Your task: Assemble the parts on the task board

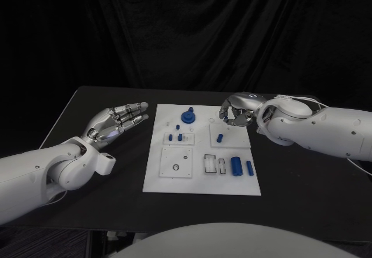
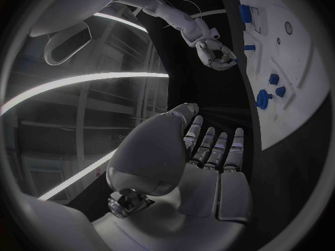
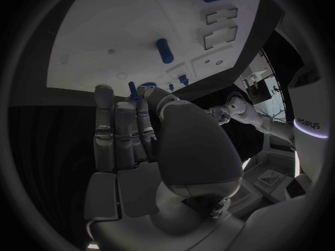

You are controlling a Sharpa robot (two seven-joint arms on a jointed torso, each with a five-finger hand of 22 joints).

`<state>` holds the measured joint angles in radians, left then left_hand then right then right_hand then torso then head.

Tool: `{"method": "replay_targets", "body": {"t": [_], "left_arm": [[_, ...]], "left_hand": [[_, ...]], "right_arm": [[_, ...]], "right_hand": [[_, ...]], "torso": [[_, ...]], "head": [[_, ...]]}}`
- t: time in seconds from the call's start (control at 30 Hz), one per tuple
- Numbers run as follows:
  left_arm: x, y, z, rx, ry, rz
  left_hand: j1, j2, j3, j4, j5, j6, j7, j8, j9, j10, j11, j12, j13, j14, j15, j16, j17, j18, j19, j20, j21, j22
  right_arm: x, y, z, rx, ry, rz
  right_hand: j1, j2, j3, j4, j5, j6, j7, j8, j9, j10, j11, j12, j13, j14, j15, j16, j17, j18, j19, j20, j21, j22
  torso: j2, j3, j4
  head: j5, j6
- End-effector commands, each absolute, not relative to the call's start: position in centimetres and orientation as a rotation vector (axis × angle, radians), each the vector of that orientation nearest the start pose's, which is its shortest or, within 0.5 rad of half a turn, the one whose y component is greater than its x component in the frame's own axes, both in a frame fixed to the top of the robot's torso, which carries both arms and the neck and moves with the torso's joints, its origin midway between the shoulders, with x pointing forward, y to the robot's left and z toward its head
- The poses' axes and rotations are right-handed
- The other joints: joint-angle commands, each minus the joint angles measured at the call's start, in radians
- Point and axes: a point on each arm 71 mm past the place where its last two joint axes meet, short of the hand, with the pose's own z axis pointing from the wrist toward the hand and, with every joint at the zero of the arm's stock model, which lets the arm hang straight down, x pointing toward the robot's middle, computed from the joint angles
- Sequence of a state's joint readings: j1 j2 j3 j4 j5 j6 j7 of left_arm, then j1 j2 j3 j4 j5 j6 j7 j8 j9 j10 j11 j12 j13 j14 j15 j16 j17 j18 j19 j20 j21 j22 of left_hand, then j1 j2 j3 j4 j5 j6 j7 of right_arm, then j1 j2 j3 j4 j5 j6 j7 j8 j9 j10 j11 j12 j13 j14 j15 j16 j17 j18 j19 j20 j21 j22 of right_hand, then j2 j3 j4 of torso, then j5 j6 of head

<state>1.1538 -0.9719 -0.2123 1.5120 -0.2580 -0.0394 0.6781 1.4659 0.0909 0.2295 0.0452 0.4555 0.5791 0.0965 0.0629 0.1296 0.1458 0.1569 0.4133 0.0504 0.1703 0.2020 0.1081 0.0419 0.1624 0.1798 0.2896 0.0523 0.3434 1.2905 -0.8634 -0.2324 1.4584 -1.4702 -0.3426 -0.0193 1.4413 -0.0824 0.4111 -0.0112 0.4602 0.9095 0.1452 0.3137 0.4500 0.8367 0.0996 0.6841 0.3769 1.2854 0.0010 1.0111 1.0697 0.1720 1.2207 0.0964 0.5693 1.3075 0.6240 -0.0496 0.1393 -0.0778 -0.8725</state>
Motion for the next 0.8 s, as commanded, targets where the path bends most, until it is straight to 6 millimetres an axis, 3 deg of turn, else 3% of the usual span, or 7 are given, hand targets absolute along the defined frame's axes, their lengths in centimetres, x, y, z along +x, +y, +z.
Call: {"method": "replay_targets", "body": {"t": [0.03,0.33,0.8], "left_arm": [[43.8,25.9,-22.6,-0.678,1.384,-1.813],[43.8,25.7,-22.7,-0.679,1.388,-1.814],[44.0,25.4,-22.8,-0.679,1.394,-1.816]], "left_hand": [[-0.010,-0.003,0.000,-0.007,-0.007,0.005,0.000,0.004,0.001,0.000,0.009,0.008,0.001,0.009,-0.001,0.007,0.002,0.005,0.008,0.002,0.007,0.001],[-0.009,-0.003,0.001,-0.009,-0.009,0.006,0.001,0.004,0.002,0.002,0.010,0.010,0.001,0.013,0.001,0.010,0.003,0.003,0.011,0.003,0.008,0.002],[-0.007,-0.003,0.004,-0.013,-0.013,0.008,0.001,0.004,0.002,0.002,0.011,0.012,0.001,0.017,0.003,0.014,0.003,0.000,0.017,0.003,0.009,0.004]], "right_arm": [[47.5,-21.7,-20.5,-0.291,1.701,0.609],[44.8,-16.4,-20.2,-0.410,1.722,0.754],[43.0,-11.7,-21.8,-0.519,1.733,0.853]], "right_hand": [[0.011,-0.002,0.000,-0.007,0.001,0.008,0.000,0.003,0.002,0.033,-0.024,0.003,0.002,0.004,-0.003,0.001,0.001,-0.005,0.007,0.001,0.006,0.043],[0.013,-0.001,0.000,-0.010,-0.001,0.007,-0.001,0.001,0.004,0.039,-0.026,0.005,0.002,0.012,-0.005,0.011,0.009,-0.006,0.013,0.000,0.017,0.045],[0.014,-0.001,-0.003,-0.012,-0.008,0.003,-0.001,-0.004,0.005,0.043,-0.027,0.004,0.003,0.024,-0.006,0.024,0.018,-0.008,0.022,-0.001,0.034,0.048]], "torso": [[0.000,0.0000,0.0004],[-0.001,0.0001,0.0011],[-0.002,0.0000,0.0024]], "head": [[0.002,0.000],[0.009,0.000],[0.040,0.000]]}}
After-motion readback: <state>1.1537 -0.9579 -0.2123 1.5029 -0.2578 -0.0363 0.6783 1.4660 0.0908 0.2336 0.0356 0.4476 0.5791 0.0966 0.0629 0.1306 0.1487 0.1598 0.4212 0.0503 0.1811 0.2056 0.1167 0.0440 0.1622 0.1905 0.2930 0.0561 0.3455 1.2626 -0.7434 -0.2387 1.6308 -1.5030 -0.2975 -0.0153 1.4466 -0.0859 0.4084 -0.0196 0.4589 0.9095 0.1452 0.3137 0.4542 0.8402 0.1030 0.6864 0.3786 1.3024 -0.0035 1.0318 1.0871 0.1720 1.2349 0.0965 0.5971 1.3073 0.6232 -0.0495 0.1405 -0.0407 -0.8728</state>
